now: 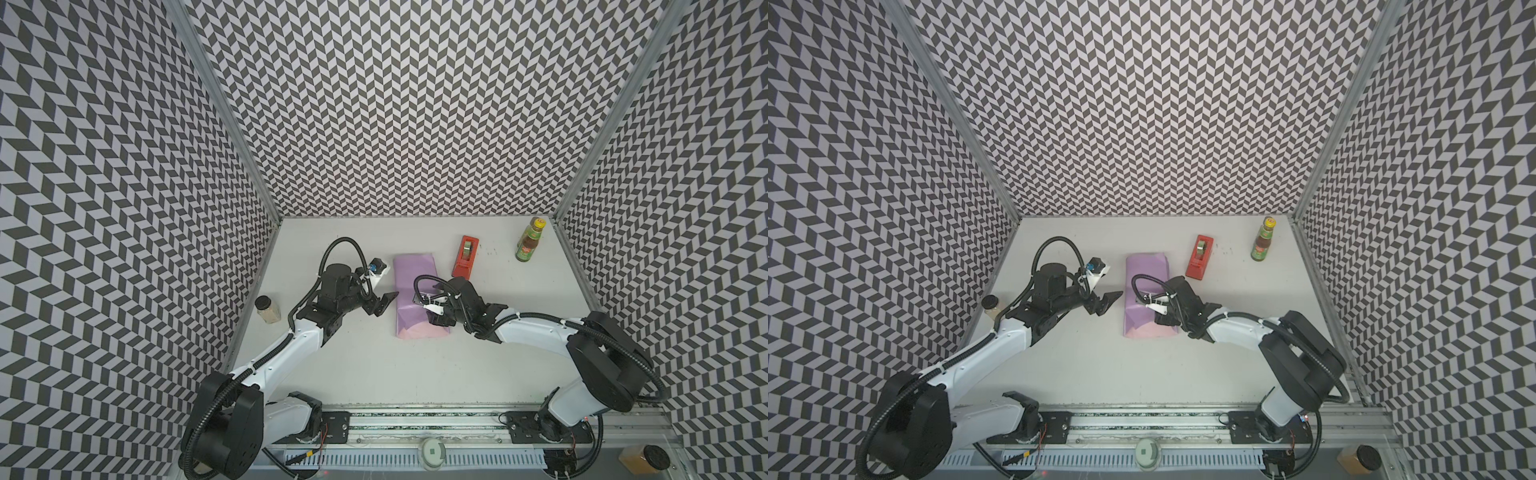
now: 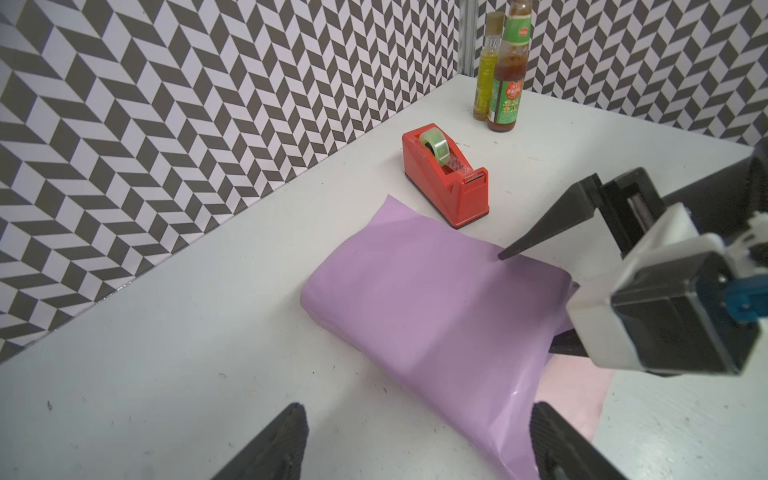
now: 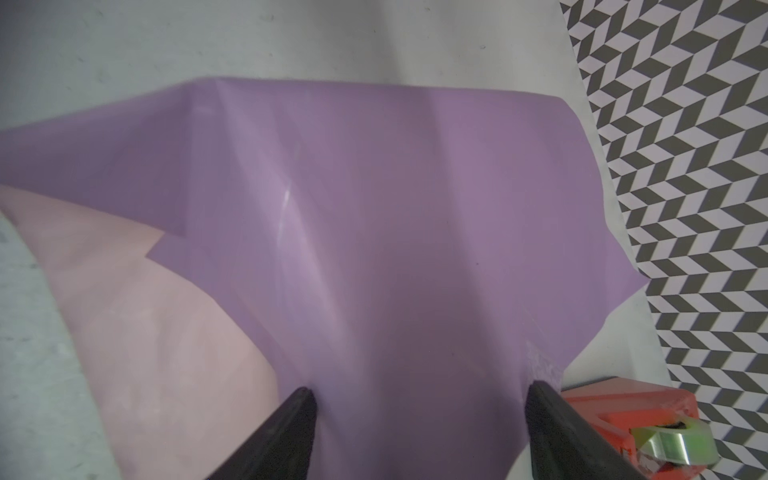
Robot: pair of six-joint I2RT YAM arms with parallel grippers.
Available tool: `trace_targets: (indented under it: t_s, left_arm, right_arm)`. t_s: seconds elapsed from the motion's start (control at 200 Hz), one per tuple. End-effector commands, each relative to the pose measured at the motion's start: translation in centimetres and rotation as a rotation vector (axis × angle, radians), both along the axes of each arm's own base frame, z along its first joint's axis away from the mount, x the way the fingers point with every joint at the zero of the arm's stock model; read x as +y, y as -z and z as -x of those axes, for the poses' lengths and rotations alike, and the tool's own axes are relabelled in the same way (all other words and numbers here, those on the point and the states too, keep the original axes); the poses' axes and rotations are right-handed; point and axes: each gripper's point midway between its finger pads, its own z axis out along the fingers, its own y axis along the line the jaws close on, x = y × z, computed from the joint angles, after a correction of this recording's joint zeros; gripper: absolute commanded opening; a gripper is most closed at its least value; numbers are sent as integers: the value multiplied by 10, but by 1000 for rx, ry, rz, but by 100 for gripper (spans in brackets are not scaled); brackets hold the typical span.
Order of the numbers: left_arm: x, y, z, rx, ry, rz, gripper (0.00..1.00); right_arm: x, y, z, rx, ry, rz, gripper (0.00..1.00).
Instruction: Wrap the gift box in paper
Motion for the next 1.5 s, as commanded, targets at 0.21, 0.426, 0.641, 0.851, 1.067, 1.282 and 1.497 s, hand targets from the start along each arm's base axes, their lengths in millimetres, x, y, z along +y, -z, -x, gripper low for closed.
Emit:
trace_targets:
  t_s: [0.21,0.426,0.641,0.851,1.067,1.282,1.497]
  left_arm:
    - [-18,16,23,-216,210,-147,88]
    - [-40,28,28,-446,339,-354,90]
    - [-49,46,16,-506,380,-456,91]
    - [-64,58,17,-474,408,-416,91]
    - [-72,66,4,-472,386,-434,90]
    - [-76,89,-3,-454,386,-505,87]
    - [-70,109,-4,-433,398,-576,81]
  right_arm:
    - [-4,-19,-9,-272,-6,-61,79]
    - [0,-18,-10,-288,-9,-86,79]
    - [3,-16,-8,-277,-17,-106,78]
    - [1,-11,-6,-262,-13,-102,78]
    - [-2,-11,-1,-259,-13,-100,78]
    - [-1,-19,6,-252,-11,-150,78]
    - [0,-44,14,-265,-22,-246,79]
